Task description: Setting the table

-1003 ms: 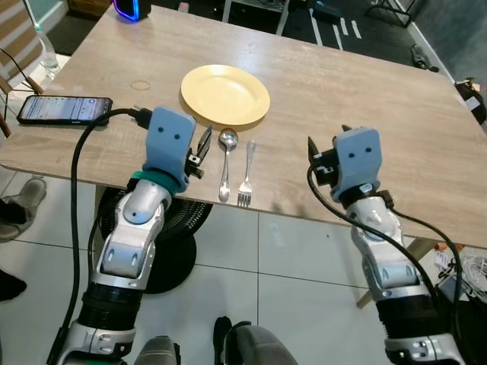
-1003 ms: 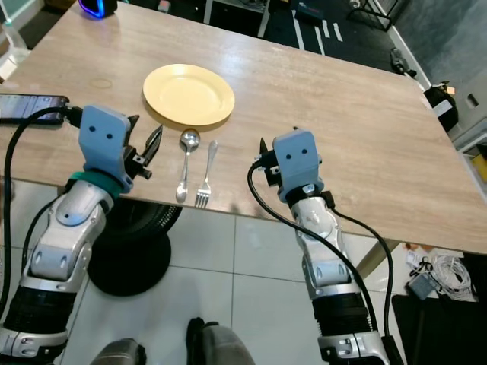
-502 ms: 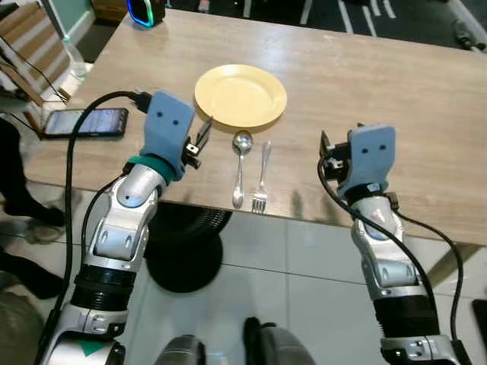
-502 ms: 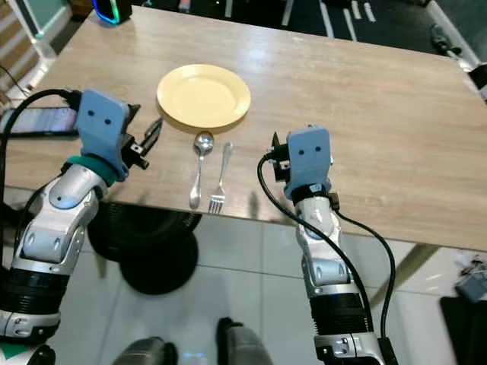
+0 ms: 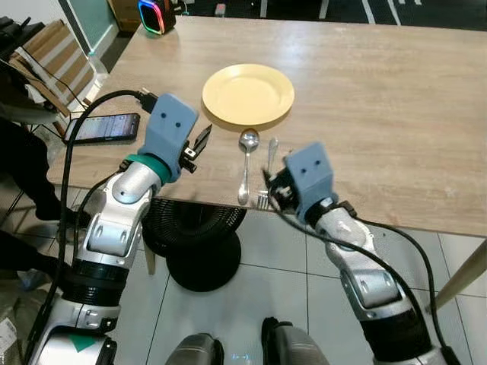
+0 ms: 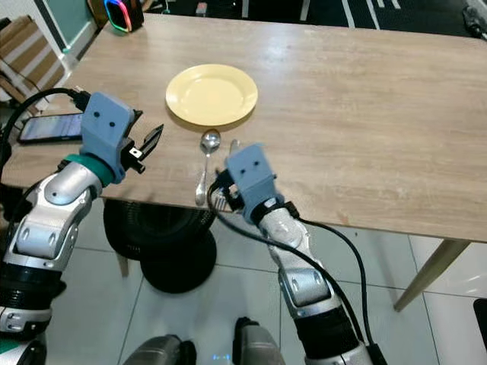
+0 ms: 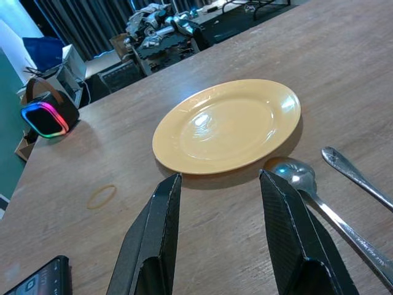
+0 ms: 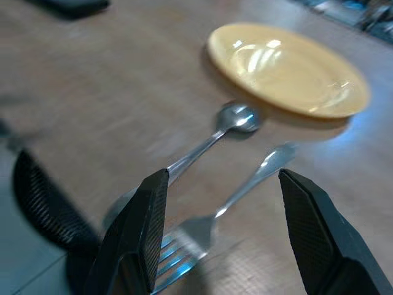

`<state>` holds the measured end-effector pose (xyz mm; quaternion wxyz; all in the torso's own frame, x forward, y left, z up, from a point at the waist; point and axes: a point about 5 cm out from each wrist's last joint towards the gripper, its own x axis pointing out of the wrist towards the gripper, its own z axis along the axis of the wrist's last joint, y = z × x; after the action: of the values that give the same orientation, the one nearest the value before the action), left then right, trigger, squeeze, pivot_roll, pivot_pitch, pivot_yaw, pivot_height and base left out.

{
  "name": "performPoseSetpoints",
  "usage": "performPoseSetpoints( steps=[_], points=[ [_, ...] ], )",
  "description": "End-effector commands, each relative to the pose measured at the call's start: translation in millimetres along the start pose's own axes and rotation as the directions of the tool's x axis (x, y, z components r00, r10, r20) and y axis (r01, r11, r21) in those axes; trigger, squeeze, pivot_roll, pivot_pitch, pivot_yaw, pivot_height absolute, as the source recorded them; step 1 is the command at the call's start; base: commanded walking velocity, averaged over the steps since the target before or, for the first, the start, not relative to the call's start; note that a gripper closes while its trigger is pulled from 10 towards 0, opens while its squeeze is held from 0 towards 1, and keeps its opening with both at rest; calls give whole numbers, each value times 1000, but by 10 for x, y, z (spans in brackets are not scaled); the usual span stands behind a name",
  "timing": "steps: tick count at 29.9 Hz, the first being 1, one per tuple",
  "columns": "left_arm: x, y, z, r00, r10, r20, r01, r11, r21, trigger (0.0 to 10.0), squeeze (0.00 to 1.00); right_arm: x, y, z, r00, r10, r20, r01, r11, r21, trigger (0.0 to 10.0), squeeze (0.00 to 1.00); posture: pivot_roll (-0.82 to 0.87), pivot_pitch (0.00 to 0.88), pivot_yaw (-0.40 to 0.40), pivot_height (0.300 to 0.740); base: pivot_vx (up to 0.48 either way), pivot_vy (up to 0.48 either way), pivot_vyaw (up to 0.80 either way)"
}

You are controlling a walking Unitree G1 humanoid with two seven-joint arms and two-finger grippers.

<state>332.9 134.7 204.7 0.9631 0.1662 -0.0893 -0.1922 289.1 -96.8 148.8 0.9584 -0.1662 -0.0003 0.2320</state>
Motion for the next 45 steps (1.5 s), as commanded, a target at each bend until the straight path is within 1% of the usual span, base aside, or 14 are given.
performPoseSetpoints(
  steps=[1, 3, 5, 8, 10, 13, 22, 28, 29, 30, 31, 40, 43, 45],
  points=[
    [6, 18, -42, 1000, 5, -24, -5, 1000, -6, 10000, 0, -1, 68, -21, 999, 28, -18, -27, 999, 23, 10000, 0, 58, 83, 80, 740, 0, 0, 0],
    [14, 28, -43, 1000, 12, -25, -12, 1000, -6, 10000, 0, 47, 123, -72, 999, 11, -47, -9, 999, 51, 10000, 0, 62, 80, 71, 740, 0, 0, 0],
    [35, 69, -44, 999, 36, -28, -36, 999, 1, 10000, 0, 209, 218, -213, 985, -79, -152, 99, 987, 129, 10000, 0, 66, 80, 66, 740, 0, 0, 0],
    [40, 83, -43, 999, 43, -29, -43, 999, 3, 10000, 0, 265, 214, -262, 975, -123, -186, 152, 977, 151, 10000, 0, 72, 80, 62, 740, 0, 0, 0],
    [42, 99, -39, 998, 49, -28, -48, 999, 5, 10000, 0, 313, 176, -309, 959, -177, -221, 219, 959, 182, 10000, 0, 82, 78, 57, 740, 0, 0, 0],
    [17, 121, -13, 999, 32, -22, -31, 999, 13, 10000, 0, 361, 2, -379, 917, -283, -282, 357, 896, 263, 10000, 0, 91, 77, 53, 740, 0, 0, 0],
    [-9, 134, -13, 1000, 20, -21, -19, 1000, 17, 10000, 0, 343, -101, -424, 897, -315, -311, 405, 868, 287, 10000, 0, 88, 76, 49, 740, 0, 0, 0],
    [19, 101, -30, 999, 29, -33, -28, 999, 28, 10000, 0, 308, -82, -540, 888, -286, -362, 383, 894, 233, 10000, 0, 82, 71, 43, 740, 0, 0, 0],
    [19, 95, -25, 999, 28, -32, -28, 999, 27, 10000, 0, 293, -65, -576, 882, -278, -381, 380, 897, 225, 4314, 0, 78, 70, 36, 740, 0, 0, 0],
    [19, 95, -25, 999, 28, -32, -28, 999, 27, 10000, 0, 293, -65, -576, 882, -278, -381, 380, 897, 225, 4314, 0, 78, 70, 36, 740, 0, 0, 0],
    [16, 91, -20, 999, 31, -29, -31, 999, 24, 10000, 0, 274, -47, -620, 874, -271, -404, 381, 898, 221, 0, 0, 78, 69, 32, 740, 0, 0, 0],
    [-5, 87, -24, 998, 55, -22, -54, 999, 4, 10000, 0, 211, -52, -749, 849, -256, -461, 379, 905, 196, 0, 0, 72, 73, 9, 740, 0, 0, 0],
    [-25, 78, -51, 997, 66, -26, -66, 998, -8, 10000, 0, 137, -217, -866, 818, -284, -499, 413, 896, 167, 0, 0, 66, 76, -5, 740, 0, 0, 0],
    [-25, 78, -51, 997, 66, -26, -66, 998, -8, 10000, 0, 137, -217, -866, 818, -284, -499, 413, 896, 167, 0, 0, 66, 76, -5, 740, 0, 0, 0]
  ],
)
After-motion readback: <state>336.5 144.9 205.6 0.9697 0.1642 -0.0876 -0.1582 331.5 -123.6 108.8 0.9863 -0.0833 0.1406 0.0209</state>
